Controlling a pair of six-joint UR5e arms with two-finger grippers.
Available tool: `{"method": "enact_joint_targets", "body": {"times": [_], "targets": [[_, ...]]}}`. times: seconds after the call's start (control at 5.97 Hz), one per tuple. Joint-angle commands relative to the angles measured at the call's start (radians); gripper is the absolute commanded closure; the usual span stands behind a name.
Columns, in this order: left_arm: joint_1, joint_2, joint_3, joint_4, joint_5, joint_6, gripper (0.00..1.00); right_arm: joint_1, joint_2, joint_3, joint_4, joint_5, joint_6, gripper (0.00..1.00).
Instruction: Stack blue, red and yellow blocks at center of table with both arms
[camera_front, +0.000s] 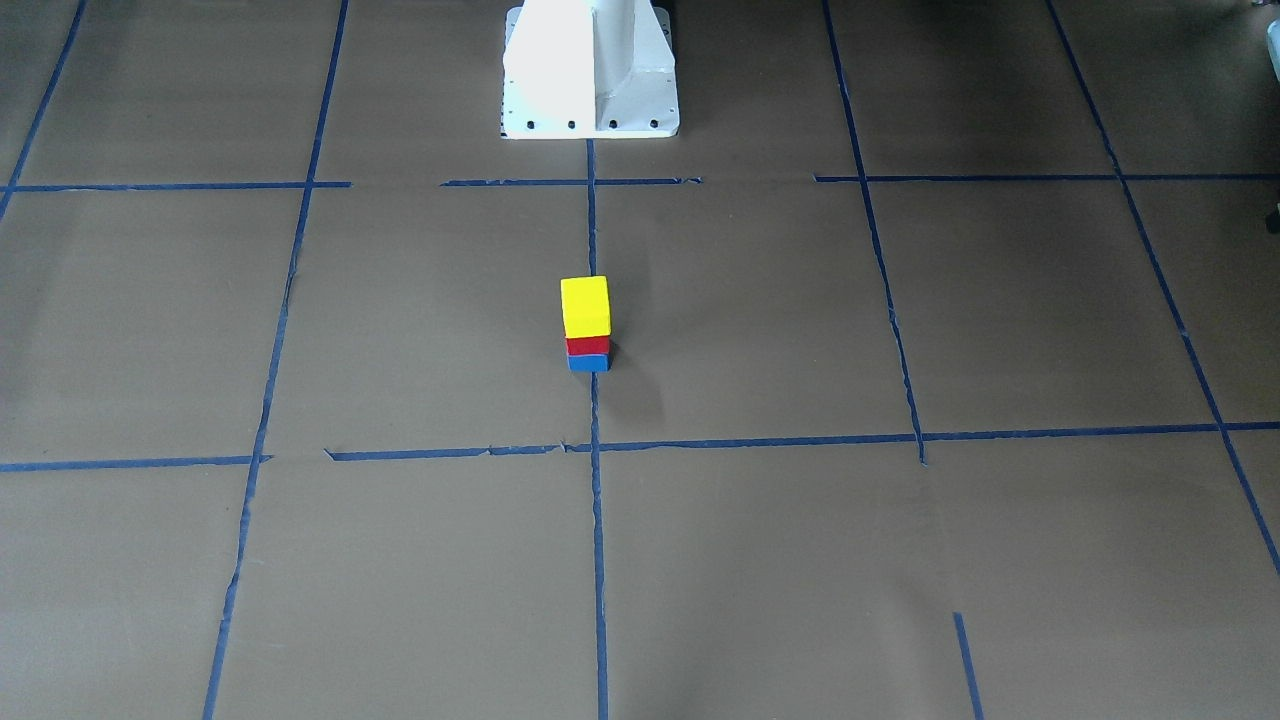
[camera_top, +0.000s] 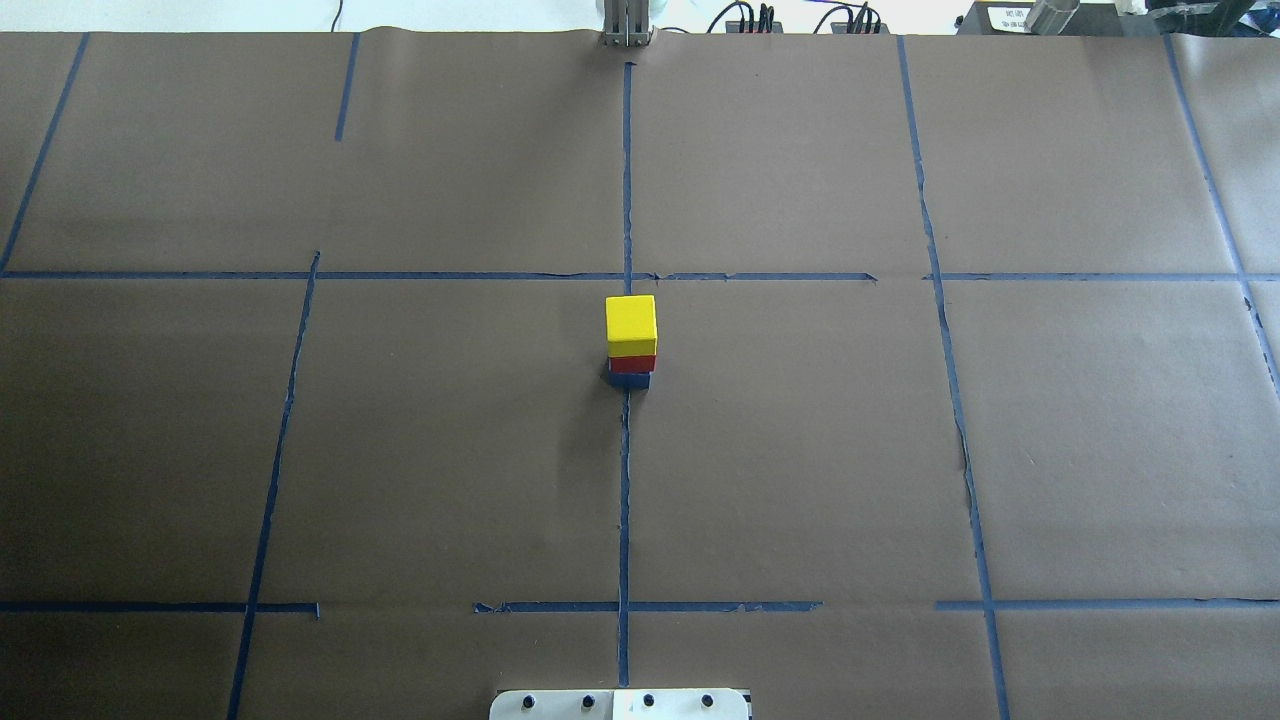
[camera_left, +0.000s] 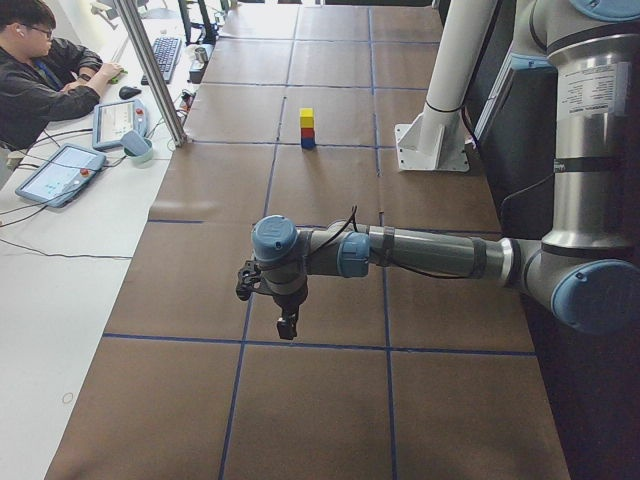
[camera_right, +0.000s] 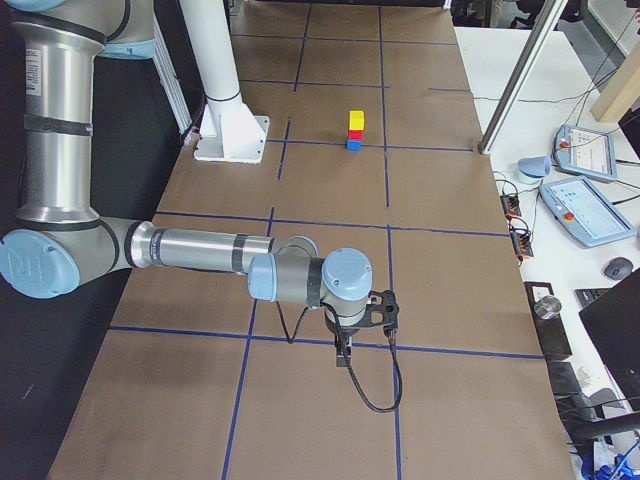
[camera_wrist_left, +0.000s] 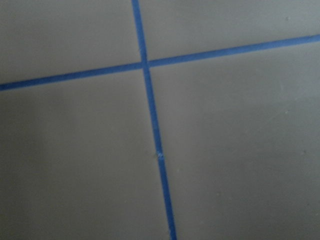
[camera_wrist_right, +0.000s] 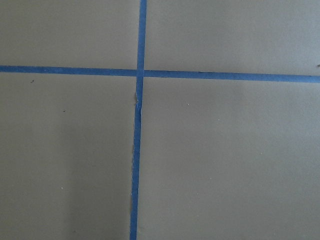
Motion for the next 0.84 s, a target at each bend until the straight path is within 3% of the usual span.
{"method": "enact_joint_targets", "body": {"times": [0.0,0.67], "targets": [[-0.019,0.025,0.003,-0.005,-0.001,-0.002,0.0,0.0,0.0,-0.001,0.0,0.0,0.0,0.0],[-0.018,0.017,0.0,-0.002,0.014,-0.001,0.0,0.0,-0.002,-0.005,0.0,0.0,0.0,0.0]]}}
